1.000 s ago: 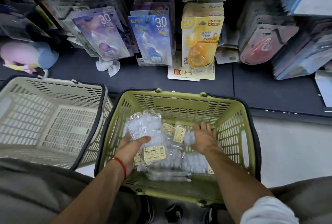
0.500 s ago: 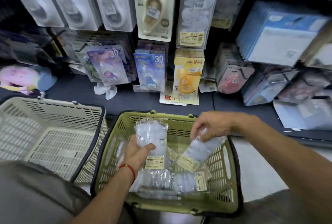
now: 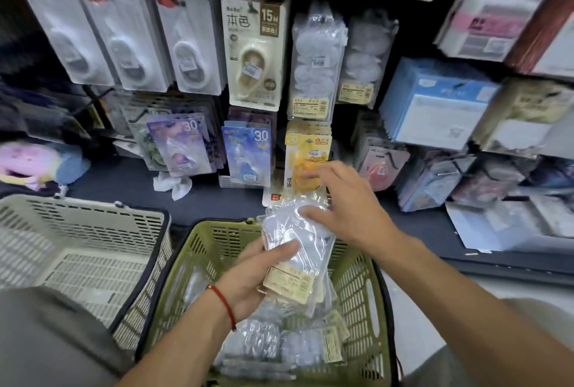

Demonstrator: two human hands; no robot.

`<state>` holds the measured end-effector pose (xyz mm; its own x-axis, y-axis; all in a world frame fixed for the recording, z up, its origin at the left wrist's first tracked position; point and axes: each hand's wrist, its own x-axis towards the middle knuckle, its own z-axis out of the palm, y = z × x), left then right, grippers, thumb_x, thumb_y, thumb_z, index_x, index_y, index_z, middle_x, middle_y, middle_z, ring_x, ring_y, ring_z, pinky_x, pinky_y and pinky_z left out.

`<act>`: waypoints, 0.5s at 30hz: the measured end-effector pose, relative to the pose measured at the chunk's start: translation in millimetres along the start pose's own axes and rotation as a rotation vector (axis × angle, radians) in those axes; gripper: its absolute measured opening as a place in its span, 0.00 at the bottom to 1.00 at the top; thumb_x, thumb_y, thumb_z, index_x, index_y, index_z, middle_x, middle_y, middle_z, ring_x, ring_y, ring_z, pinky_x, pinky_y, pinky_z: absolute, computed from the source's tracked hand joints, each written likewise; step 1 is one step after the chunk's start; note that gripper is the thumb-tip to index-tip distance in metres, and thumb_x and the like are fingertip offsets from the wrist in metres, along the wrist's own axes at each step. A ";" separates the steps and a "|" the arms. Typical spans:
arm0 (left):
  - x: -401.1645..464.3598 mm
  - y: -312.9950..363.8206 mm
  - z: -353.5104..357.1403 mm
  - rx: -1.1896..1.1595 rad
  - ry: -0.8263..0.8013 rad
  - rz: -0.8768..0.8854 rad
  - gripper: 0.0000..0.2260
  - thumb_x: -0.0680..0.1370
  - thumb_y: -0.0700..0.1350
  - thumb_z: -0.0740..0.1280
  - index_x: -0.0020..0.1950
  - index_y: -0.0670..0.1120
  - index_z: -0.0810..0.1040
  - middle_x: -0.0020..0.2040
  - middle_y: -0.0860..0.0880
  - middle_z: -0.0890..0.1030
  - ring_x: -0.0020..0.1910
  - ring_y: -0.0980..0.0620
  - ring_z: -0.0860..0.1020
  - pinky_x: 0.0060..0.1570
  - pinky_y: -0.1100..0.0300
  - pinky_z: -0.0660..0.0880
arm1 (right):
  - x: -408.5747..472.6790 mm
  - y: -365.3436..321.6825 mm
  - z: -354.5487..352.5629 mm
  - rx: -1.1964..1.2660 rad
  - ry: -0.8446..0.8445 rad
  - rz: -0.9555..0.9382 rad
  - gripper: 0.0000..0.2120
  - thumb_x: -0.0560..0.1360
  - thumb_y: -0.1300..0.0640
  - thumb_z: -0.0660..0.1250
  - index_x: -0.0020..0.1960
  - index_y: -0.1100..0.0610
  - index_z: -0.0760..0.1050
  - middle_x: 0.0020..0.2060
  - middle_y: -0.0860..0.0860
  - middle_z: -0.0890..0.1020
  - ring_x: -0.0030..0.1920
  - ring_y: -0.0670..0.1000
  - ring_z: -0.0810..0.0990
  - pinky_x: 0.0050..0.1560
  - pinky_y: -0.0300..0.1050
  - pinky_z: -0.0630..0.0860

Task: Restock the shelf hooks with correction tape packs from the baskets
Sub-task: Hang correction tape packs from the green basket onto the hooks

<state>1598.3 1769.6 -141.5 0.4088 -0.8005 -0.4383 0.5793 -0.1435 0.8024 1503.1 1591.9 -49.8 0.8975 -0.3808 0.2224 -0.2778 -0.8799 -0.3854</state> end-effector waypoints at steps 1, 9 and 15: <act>-0.7 8.1 3.5 -0.010 0.021 0.046 0.30 0.68 0.46 0.83 0.69 0.44 0.80 0.60 0.40 0.86 0.52 0.42 0.87 0.46 0.50 0.84 | -1.9 0.6 -3.1 0.068 0.080 0.098 0.25 0.78 0.42 0.72 0.71 0.49 0.72 0.65 0.46 0.74 0.67 0.48 0.71 0.68 0.48 0.69; 19.5 74.2 45.6 0.217 0.039 0.370 0.16 0.81 0.51 0.73 0.65 0.60 0.71 0.55 0.61 0.87 0.47 0.63 0.86 0.43 0.63 0.82 | -4.3 -15.8 -6.4 0.934 -0.027 0.446 0.22 0.81 0.39 0.61 0.73 0.40 0.67 0.68 0.42 0.80 0.67 0.47 0.80 0.71 0.58 0.74; 24.0 133.7 72.9 0.251 -0.052 0.429 0.20 0.83 0.58 0.66 0.71 0.62 0.61 0.55 0.72 0.72 0.35 0.79 0.78 0.33 0.78 0.74 | 16.8 -11.3 -28.7 1.142 0.178 0.373 0.11 0.85 0.53 0.66 0.66 0.44 0.77 0.56 0.46 0.87 0.57 0.48 0.87 0.54 0.47 0.82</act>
<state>1634.1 1688.9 -15.2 0.5335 -0.8452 -0.0319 0.1768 0.0746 0.9814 1511.5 1587.3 -16.0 0.7422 -0.6701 0.0145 0.0334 0.0154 -0.9993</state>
